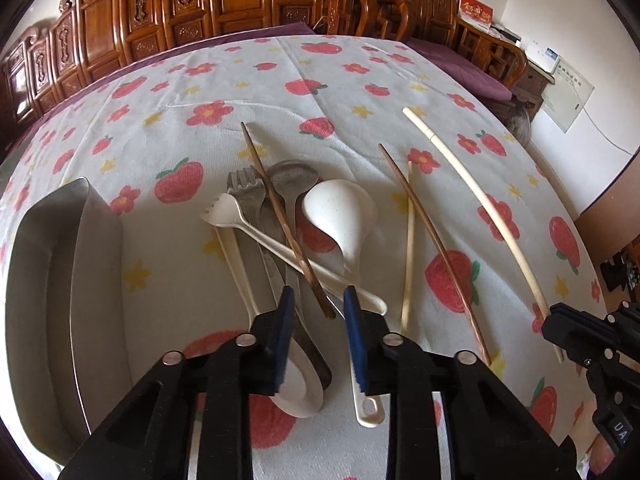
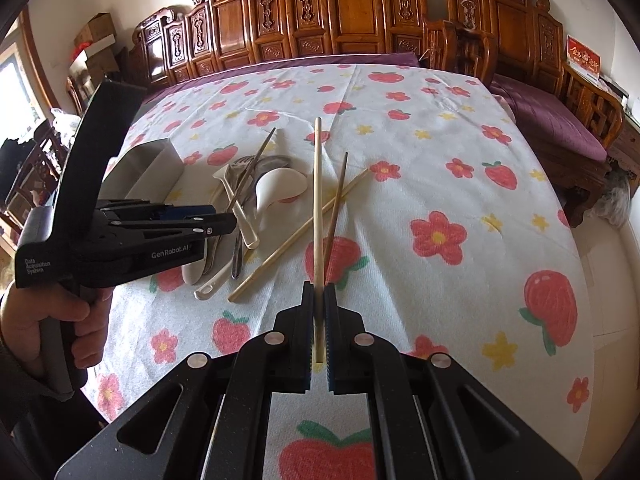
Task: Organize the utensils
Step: 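Grasp a brown chopstick with the left tool while the right tool holds its chopstick, then carry the brown chopstick into the metal tray and open the left tool while right holds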
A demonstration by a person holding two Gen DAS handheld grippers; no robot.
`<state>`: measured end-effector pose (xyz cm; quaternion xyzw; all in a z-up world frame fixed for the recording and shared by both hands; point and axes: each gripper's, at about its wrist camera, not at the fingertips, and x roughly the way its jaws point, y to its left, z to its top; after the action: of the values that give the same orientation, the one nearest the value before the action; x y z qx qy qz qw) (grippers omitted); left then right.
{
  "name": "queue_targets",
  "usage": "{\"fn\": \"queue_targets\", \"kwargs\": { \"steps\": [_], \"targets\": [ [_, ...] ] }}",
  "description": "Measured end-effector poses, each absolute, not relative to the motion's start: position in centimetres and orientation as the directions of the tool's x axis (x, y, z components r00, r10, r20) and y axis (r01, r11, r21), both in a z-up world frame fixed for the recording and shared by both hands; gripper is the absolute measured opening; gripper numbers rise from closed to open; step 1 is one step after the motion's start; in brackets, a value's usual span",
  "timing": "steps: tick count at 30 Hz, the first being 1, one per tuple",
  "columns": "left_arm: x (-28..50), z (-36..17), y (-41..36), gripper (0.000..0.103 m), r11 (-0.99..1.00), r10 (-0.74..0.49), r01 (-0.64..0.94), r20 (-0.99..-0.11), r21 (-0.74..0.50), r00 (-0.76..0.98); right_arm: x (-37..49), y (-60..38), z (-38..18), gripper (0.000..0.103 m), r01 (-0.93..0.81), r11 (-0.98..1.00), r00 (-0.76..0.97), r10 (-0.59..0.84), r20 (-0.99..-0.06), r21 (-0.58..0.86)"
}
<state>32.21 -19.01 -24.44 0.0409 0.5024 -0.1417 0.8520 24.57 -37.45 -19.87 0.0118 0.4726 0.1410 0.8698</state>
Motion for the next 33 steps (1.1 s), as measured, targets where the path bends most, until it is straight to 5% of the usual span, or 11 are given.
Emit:
{"fn": "queue_targets", "kwargs": {
  "steps": [3, 10, 33],
  "targets": [
    [32.1, -24.4, -18.6, 0.008, 0.957, -0.206, 0.278, -0.870, -0.083, 0.448, 24.6, -37.3, -19.8, 0.006, -0.238, 0.959, 0.516, 0.257, -0.817, 0.151],
    [31.8, -23.5, -17.4, 0.004, 0.962, -0.204, 0.257, -0.862, -0.089, 0.464, 24.3, -36.9, -19.5, 0.006, -0.249, 0.957, 0.520, 0.260, -0.813, 0.147],
    [23.3, -15.8, -9.7, 0.004, 0.955, -0.227, 0.292, -0.765, -0.053, 0.603, 22.4, -30.6, -16.8, 0.006, -0.384, 0.918, 0.544, 0.311, -0.779, 0.098]
  ]
}}
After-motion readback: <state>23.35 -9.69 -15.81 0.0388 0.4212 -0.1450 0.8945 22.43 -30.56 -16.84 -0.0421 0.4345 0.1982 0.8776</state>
